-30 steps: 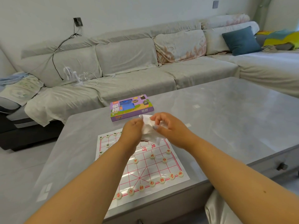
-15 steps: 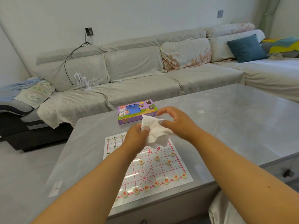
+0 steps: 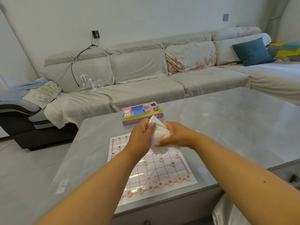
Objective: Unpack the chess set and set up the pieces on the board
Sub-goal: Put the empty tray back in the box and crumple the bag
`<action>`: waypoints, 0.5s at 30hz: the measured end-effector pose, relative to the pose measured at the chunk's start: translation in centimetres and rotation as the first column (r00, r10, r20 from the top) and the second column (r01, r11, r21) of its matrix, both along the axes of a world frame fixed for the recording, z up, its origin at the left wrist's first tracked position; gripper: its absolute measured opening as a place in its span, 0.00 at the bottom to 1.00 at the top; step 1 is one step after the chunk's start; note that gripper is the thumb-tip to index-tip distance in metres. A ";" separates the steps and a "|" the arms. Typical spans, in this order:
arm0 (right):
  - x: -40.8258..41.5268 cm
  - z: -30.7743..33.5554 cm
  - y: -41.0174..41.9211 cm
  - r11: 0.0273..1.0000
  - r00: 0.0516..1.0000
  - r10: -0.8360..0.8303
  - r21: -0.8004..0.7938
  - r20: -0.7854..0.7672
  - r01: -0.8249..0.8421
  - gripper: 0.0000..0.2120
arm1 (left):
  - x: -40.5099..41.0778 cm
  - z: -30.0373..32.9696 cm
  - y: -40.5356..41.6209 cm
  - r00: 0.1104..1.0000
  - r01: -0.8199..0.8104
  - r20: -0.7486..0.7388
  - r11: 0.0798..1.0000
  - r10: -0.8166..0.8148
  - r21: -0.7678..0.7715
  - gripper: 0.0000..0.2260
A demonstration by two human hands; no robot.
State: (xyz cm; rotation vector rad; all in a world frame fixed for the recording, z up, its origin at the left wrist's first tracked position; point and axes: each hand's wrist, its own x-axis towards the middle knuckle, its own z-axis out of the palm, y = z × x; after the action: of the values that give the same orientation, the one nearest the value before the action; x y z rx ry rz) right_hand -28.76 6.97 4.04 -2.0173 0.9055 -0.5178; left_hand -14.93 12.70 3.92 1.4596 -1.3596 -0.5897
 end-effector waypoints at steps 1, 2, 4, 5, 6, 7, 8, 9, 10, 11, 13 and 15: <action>0.1 0.1 0.0 1.000 1.000 0.010 0.010 0.007 -0.010 0.19 | 0.1 0.0 0.0 1.000 -0.010 0.022 1.000 0.011 -0.024 0.08; 0.2 0.2 0.0 1.000 1.000 0.014 0.019 0.015 -0.014 0.16 | 0.4 0.0 0.1 1.000 -0.009 0.030 0.999 0.010 -0.039 0.07; 0.5 0.5 0.0 0.999 0.999 0.018 0.043 0.032 -0.020 0.13 | 0.8 0.2 0.7 0.999 0.032 -0.019 0.999 -0.032 -0.002 0.06; 0.8 0.6 0.0 0.998 0.999 0.020 0.054 0.036 -0.022 0.13 | 1.1 0.3 1.0 0.999 0.041 -0.024 0.999 -0.041 0.015 0.06; 1.2 0.7 0.1 0.998 0.999 0.022 0.065 0.040 -0.025 0.13 | 1.6 0.4 1.2 1.000 0.024 -0.002 1.000 -0.024 0.013 0.07; 1.6 0.9 0.1 0.996 0.998 0.026 0.083 0.054 -0.031 0.14 | 2.1 0.6 1.5 1.000 -0.011 0.018 1.000 0.012 -0.011 0.06; 2.1 1.0 0.2 0.993 0.995 0.033 0.113 0.094 -0.044 0.15 | 2.7 0.7 1.7 0.998 -0.063 0.018 0.997 0.063 -0.048 0.06; 2.7 0.9 0.3 0.984 0.987 0.035 0.166 0.159 -0.061 0.15 | 3.3 0.8 1.9 0.993 -0.121 -0.005 0.989 0.121 -0.082 0.05; 3.3 0.8 0.5 0.966 0.971 0.027 0.244 0.237 -0.086 0.14 | 4.0 1.0 2.1 0.983 -0.179 -0.052 0.978 0.175 -0.104 0.04; 4.0 0.6 0.7 0.931 0.949 0.003 0.345 0.317 -0.118 0.14 | 4.7 1.0 2.3 0.971 -0.225 -0.110 0.968 0.213 -0.108 0.04; 5.6 0.0 1.4 0.809 0.889 -0.076 0.549 0.452 -0.210 0.14 | 6.1 1.1 3.1 0.941 -0.278 -0.227 0.956 0.251 -0.094 0.07; 7.4 -0.8 2.3 0.735 0.849 -0.135 0.626 0.511 -0.259 0.14 | 7.6 1.0 4.1 0.917 -0.307 -0.287 0.949 0.275 -0.073 0.10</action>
State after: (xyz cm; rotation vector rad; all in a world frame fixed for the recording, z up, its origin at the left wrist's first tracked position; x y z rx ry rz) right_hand -21.32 9.26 3.27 -1.1289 0.5502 -0.5590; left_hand -7.37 16.77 4.90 1.3938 -0.9226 -0.4879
